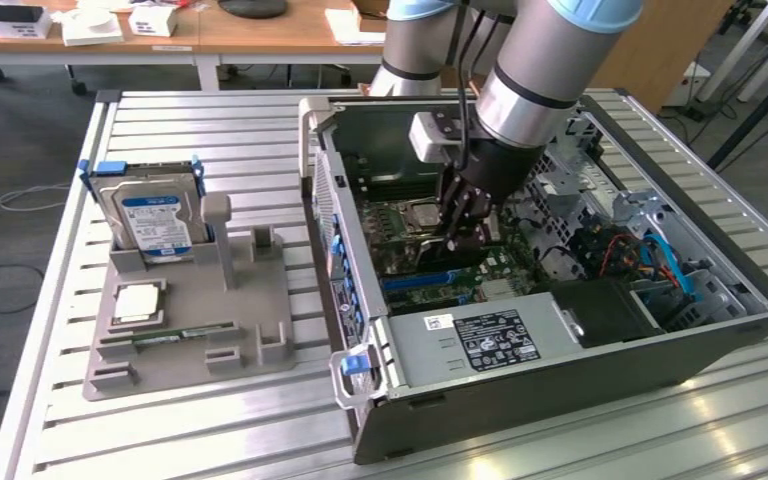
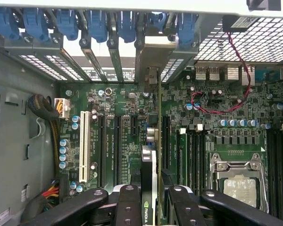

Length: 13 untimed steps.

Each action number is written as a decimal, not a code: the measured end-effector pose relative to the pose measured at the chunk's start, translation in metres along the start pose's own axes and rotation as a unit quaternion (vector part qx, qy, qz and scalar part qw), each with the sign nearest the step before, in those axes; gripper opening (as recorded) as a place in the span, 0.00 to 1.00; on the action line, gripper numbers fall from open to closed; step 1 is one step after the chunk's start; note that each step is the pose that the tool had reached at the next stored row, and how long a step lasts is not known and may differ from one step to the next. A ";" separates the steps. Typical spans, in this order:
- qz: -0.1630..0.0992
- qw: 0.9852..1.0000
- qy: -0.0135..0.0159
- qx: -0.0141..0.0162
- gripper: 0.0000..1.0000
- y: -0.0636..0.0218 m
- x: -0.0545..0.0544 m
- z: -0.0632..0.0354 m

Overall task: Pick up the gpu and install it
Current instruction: 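Insert the gpu into the slot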

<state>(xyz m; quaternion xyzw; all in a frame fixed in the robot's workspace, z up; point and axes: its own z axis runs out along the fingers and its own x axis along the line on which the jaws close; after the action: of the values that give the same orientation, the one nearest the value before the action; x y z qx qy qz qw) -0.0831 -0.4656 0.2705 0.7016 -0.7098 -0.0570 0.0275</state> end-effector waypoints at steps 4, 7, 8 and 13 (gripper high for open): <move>0.000 1.000 0.000 0.000 0.27 0.0014 0.000 0.0005; 0.000 1.000 0.000 0.000 0.27 0.0016 0.000 0.0004; 0.000 1.000 0.000 0.000 0.27 0.0018 0.000 0.0005; 0.000 1.000 0.000 0.000 0.27 0.0033 0.000 0.0007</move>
<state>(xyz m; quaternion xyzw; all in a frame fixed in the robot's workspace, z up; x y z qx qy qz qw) -0.0865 -0.4656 0.2701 0.7016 -0.7097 -0.0571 0.0274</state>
